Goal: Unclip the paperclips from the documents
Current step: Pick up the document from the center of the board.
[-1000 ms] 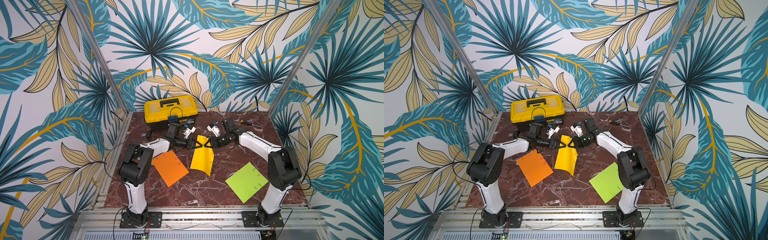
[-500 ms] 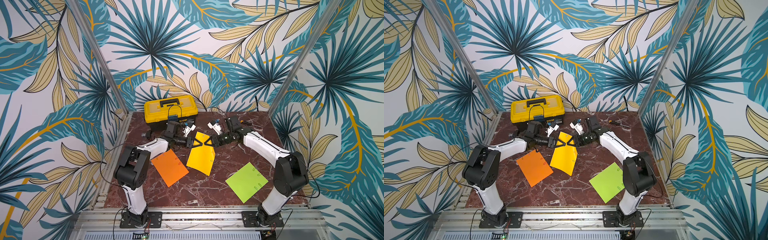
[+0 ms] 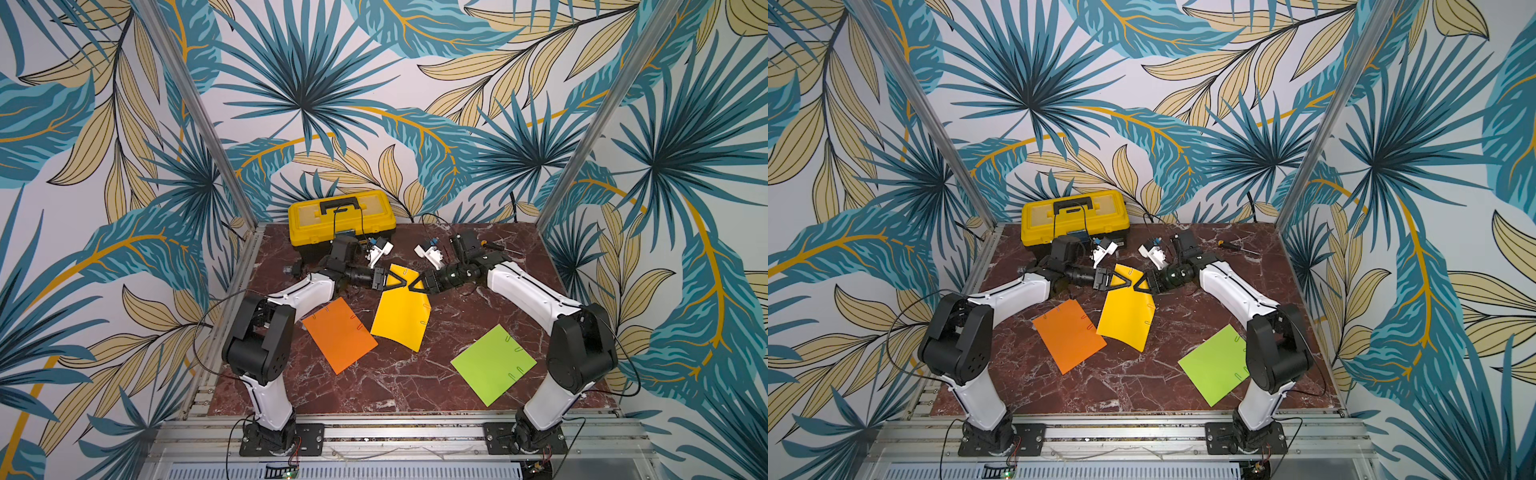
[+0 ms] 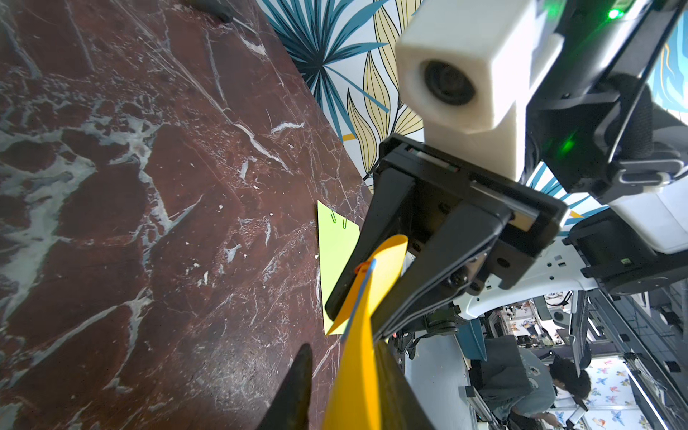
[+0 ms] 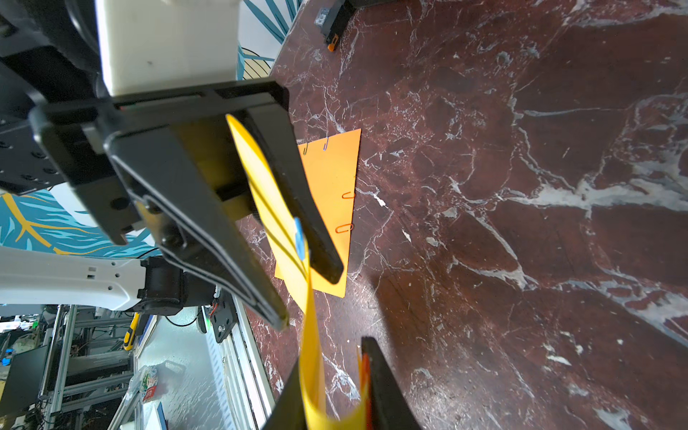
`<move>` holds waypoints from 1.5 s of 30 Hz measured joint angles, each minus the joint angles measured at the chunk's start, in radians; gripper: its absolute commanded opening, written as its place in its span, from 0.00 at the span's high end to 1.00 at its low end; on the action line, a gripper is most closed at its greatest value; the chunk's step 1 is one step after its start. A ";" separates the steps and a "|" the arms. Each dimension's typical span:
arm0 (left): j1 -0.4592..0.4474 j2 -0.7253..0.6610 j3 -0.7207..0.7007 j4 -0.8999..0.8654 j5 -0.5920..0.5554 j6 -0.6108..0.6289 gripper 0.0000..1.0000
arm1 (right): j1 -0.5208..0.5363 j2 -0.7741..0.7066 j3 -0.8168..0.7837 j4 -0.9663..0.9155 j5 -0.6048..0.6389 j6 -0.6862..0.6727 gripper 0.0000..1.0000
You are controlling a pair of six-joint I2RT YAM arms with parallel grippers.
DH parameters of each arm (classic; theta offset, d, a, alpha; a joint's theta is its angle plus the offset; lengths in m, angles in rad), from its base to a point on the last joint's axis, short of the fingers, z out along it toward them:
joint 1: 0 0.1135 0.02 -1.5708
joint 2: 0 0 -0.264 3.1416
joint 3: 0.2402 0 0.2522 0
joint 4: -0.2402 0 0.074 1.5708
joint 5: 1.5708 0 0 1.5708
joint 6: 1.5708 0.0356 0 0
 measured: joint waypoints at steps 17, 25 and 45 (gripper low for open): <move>0.000 -0.030 -0.005 -0.001 -0.002 0.002 1.00 | -0.003 0.000 0.003 -0.029 0.032 -0.021 0.38; 0.000 -0.092 -0.078 0.000 -0.028 0.009 1.00 | -0.094 -0.057 -0.057 -0.017 0.103 0.001 0.24; -0.019 -0.231 0.050 -0.473 -0.151 0.425 1.00 | -0.132 -0.184 -0.001 -0.075 0.095 -0.169 0.28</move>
